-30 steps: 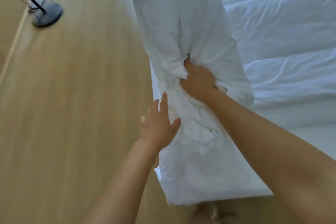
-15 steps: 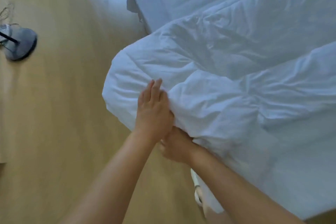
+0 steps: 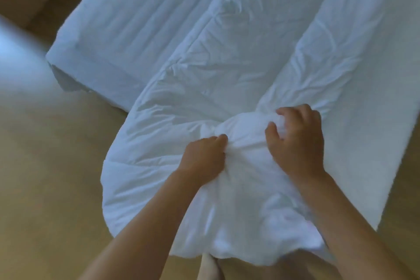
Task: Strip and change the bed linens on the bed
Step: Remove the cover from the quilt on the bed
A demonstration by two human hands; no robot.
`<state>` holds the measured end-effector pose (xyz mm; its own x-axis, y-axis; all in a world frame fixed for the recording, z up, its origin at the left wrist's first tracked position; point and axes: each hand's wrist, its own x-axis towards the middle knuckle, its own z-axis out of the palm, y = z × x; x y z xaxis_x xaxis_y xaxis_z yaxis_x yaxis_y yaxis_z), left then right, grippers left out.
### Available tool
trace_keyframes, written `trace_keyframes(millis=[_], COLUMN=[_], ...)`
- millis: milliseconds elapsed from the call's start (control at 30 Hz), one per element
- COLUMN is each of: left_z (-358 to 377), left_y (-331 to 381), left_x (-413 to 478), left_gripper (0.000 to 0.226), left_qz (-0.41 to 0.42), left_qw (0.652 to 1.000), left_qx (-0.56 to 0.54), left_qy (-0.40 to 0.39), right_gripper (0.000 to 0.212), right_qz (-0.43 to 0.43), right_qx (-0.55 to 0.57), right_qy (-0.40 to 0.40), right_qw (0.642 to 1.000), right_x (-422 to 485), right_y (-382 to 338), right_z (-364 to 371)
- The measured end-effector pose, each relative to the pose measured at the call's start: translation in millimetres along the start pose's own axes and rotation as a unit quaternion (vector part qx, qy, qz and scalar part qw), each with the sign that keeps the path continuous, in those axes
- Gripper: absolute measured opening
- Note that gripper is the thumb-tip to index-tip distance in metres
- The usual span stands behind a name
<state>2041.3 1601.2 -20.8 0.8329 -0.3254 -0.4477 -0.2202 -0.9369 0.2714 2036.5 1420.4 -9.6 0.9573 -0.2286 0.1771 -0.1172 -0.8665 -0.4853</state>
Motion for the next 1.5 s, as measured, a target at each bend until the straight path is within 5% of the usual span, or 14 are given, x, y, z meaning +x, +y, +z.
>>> trace_keyframes(millis=[67,167,267,433,533,700,867,1000,1200,1300,1367,1500], left_z=[-6.8,-16.8,-17.5,10.9,17.7,-21.3,-84.0,-134.2,-252.2,-324.3,-348.9,-336.1], left_y=[-9.7,-23.0,-13.0,18.0,27.1,15.2,-19.4,-76.4,-289.7,-469.1,-563.6,-663.2], left_x=[1.8,19.4,51.4,109.3,132.8,163.4,200.5,221.8,246.1,250.5,247.3,290.5], left_gripper=[0.013,0.007,0.007,0.03,0.048,0.077,0.061,0.034,0.009,0.02,0.022,0.031], left_qz=[0.059,0.107,0.151,0.156,0.063,-0.005,-0.089,-0.046,-0.073,-0.173,-0.22,-0.282], left_qw=[0.998,0.993,0.988,0.981,0.971,0.908,0.829,0.845,0.827,0.841,0.849,0.859], left_qx=[-0.019,-0.032,-0.037,-0.067,-0.181,-0.376,-0.505,-0.495,-0.552,-0.506,-0.468,-0.406], left_qy=[-0.022,0.027,0.019,-0.093,-0.145,-0.184,-0.222,-0.196,-0.074,0.077,0.105,0.136], right_gripper=[0.042,0.062,0.071,0.089,0.067,0.043,0.031,0.03,0.021,0.029,0.037,0.057], right_qz=[0.223,0.473,0.553,0.609,0.539,0.392,0.364,0.349,0.273,0.188,0.139,0.196], right_qx=[0.02,0.118,0.144,0.335,0.425,0.436,0.446,0.447,0.462,0.416,0.381,0.356], right_qy=[-0.067,-0.162,-0.13,0.047,0.083,0.021,-0.048,-0.066,-0.095,-0.225,-0.292,-0.307], right_qw=[0.972,0.858,0.81,0.717,0.723,0.81,0.816,0.821,0.839,0.861,0.866,0.861], right_x=[15.9,22.4,3.0,-7.0,9.6,56.7,78.8,104.5,190.0,243.7,263.2,276.8], right_y=[16.0,37.2,49.4,57.3,40.1,-21.8,-94.1,-169.2,-358.7,-500.7,-577.8,-616.2], right_z=[6.2,34.9,62.5,86.3,93.0,88.9,105.3,136.3,222.8,301.1,357.5,427.8])
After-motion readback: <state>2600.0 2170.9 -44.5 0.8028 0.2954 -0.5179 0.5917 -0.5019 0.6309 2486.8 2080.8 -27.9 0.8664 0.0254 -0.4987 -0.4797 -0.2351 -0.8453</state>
